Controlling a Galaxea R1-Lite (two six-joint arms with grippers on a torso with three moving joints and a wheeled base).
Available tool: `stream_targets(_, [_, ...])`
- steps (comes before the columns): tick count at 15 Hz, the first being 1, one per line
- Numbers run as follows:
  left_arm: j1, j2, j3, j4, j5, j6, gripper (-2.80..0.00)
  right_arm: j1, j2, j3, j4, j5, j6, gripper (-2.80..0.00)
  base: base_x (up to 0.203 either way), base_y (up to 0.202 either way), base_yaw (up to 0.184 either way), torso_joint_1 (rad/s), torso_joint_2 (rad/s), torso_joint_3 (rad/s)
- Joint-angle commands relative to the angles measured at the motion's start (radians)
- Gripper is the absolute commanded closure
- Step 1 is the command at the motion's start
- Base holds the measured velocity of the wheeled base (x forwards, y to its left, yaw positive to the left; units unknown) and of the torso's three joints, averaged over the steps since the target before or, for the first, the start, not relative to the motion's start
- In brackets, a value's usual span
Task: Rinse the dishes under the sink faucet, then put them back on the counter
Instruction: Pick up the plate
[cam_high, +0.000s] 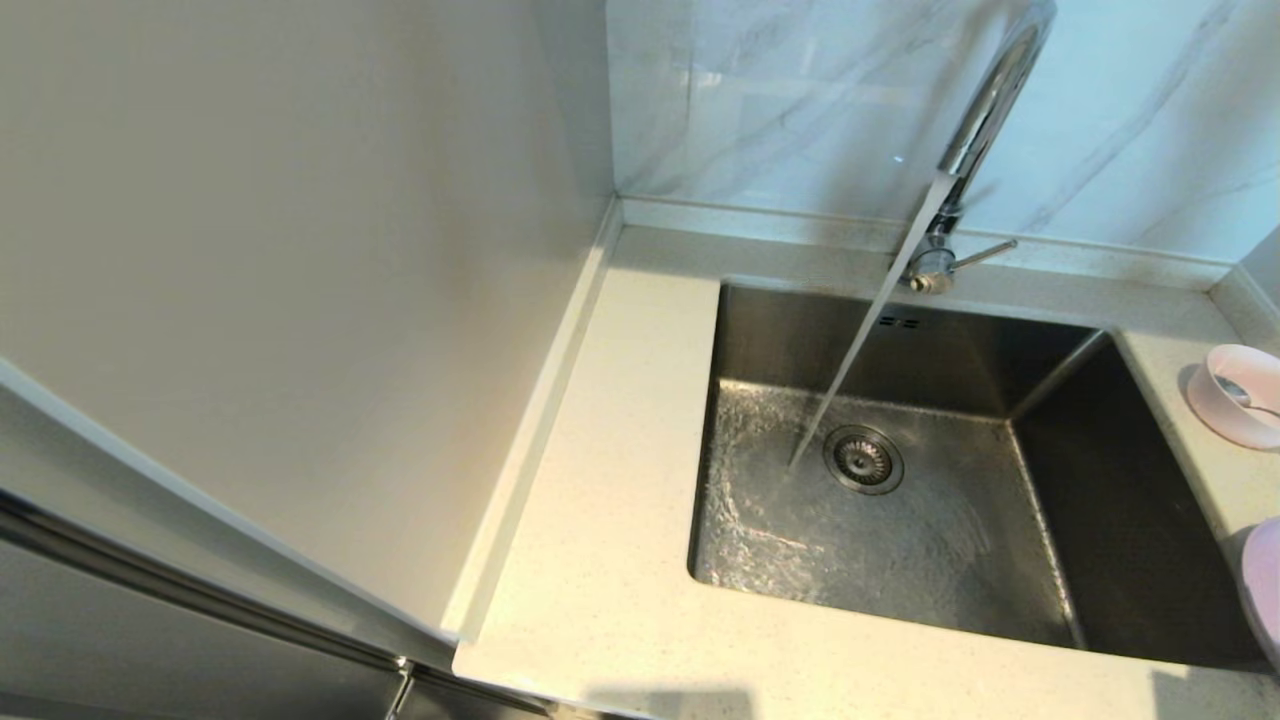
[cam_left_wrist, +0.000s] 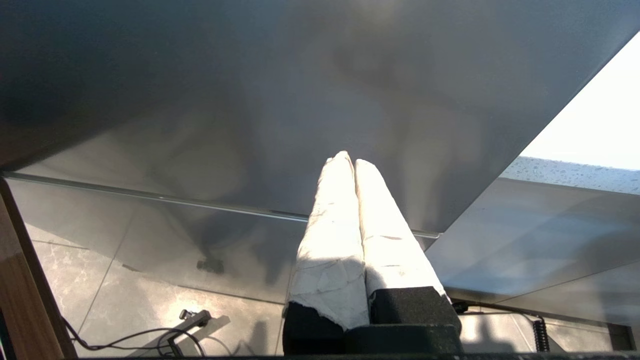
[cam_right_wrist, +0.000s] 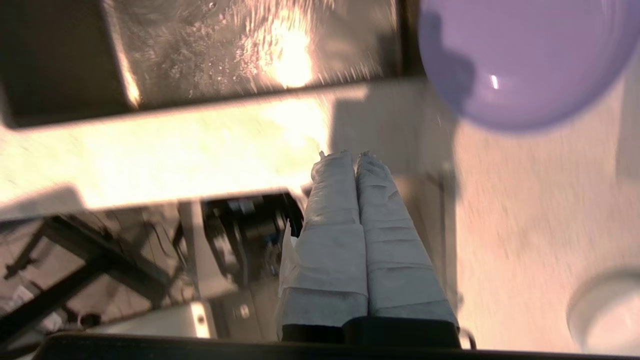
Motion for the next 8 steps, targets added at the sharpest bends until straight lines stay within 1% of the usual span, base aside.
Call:
stream_targets(1, [0.0,0.0,0.0,0.0,-0.001,0.0,0.0,-0.001,0.07,-0.016,0.089,-0.038,0.002,0.0,0.0,0.0,0.0,0.0,0.0,0.0])
stream_targets(5, [0.0,0.0,0.0,0.0,0.001,0.0,0.0,0.0,0.203,-0.013,0.084,-0.057,0.01,0.0,0.0,0.0,0.0,0.0,0.0,0.0])
stream_targets(8, [0.0,0.0,0.0,0.0,0.001,0.0,0.0,-0.007,0.289,0.062,-0.042,-0.062,0.011,0.0,0.0,0.0,0.0,0.0,0.0,0.0])
